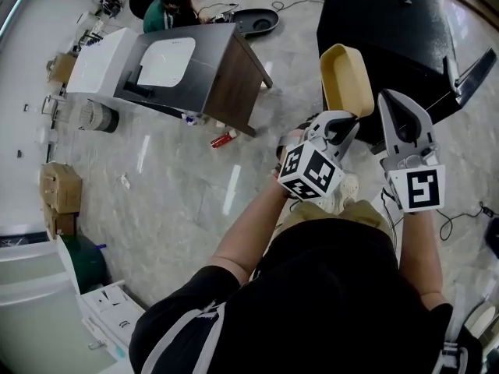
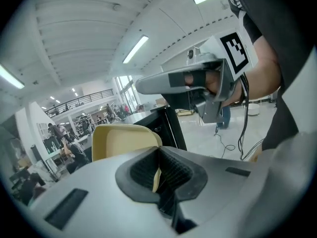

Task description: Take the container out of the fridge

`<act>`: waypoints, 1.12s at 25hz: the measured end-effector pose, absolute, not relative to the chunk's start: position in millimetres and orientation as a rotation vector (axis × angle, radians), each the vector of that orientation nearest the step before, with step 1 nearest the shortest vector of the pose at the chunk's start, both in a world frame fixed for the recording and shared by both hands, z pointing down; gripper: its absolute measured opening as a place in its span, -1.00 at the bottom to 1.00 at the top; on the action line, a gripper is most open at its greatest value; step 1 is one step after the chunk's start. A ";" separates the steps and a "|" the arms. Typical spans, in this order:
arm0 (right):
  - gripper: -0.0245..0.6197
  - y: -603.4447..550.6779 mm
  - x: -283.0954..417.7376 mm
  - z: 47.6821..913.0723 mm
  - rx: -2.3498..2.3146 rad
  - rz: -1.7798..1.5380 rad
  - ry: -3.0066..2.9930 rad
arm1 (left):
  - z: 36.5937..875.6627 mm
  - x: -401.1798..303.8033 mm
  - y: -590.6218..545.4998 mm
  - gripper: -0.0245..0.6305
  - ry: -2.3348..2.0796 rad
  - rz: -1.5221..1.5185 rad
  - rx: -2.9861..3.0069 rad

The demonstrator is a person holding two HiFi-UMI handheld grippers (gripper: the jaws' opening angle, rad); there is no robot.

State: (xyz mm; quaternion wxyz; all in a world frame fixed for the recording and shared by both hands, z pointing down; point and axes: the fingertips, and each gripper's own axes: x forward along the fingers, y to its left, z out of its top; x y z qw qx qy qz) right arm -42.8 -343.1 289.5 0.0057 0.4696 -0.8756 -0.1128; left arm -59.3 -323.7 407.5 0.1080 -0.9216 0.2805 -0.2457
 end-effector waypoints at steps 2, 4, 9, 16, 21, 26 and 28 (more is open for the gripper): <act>-0.81 -330.3 -49.3 288.4 1.484 -0.364 -2.733 | 395.4 -65.5 -314.9 -0.85 0.852 -0.662 -2.711; -0.81 -318.8 -53.3 285.4 1.500 -0.379 -2.726 | 383.1 -68.7 -306.9 -0.85 0.877 -0.590 -2.725; -0.81 -301.9 -52.3 281.0 1.557 -0.394 -2.690 | 350.9 -72.2 -298.4 -0.85 0.916 -0.430 -2.740; -0.81 -284.3 -38.1 276.4 1.602 -0.371 -2.658 | 298.7 -72.0 -291.4 -0.85 0.930 -0.175 -2.778; -0.81 -278.4 -27.7 274.8 1.612 -0.423 -2.608 | 275.5 -69.2 -292.2 -0.85 0.963 -0.061 -2.748; -0.81 -275.4 -20.4 262.6 1.716 -0.416 -2.632 | 262.6 -60.8 -291.0 -0.85 0.964 0.042 -2.716; -0.81 -271.8 -18.1 265.9 1.703 -0.426 -2.624 | 258.0 -57.7 -287.6 -0.85 0.968 0.093 -2.696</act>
